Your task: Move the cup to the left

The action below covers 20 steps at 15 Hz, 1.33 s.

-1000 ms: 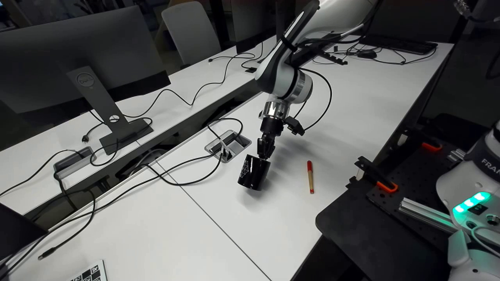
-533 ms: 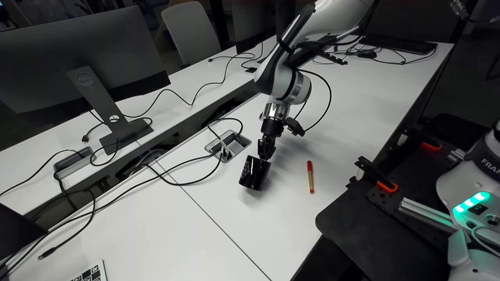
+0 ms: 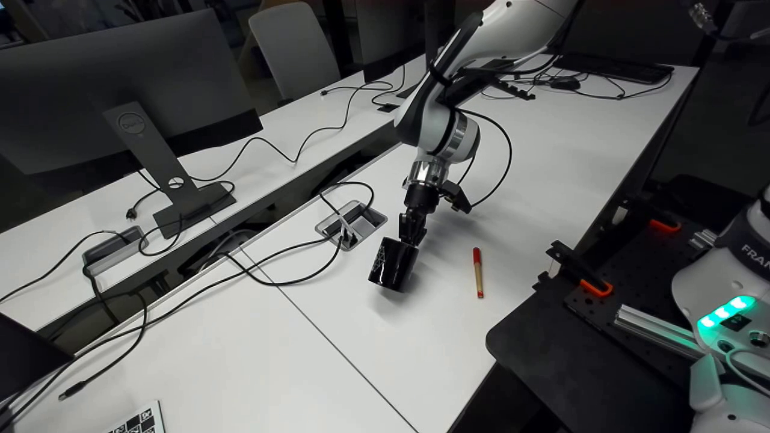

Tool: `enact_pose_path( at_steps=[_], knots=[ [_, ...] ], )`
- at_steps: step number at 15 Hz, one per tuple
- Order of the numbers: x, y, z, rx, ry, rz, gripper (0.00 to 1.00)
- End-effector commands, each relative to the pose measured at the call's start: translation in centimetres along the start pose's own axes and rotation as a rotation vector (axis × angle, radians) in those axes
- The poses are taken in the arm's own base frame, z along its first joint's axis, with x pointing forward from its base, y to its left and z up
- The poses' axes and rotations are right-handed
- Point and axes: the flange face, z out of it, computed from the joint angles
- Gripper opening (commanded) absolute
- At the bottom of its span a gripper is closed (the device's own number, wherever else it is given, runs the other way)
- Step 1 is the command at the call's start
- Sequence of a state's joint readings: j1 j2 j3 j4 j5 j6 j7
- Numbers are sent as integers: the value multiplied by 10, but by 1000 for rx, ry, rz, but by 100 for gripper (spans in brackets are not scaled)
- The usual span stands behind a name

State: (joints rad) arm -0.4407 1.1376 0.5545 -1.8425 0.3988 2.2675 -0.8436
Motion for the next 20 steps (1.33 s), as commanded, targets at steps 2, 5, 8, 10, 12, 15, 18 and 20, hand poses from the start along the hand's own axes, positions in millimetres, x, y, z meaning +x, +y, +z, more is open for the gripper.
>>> enact_pose_path(
  at_steps=[2,5,8,10,12,15,18,20],
  knots=[
    [6,7,-2,67,-3,-3,2],
    [6,14,-2,62,-5,19,2],
    [7,17,-2,63,-4,35,2],
    [7,18,-3,66,-4,45,2],
    [7,19,-2,74,-3,53,2],
    [7,21,-2,86,-7,74,34],
    [5,24,-1,87,-6,91,49],
    [4,27,-1,86,-5,101,65]
  ],
)
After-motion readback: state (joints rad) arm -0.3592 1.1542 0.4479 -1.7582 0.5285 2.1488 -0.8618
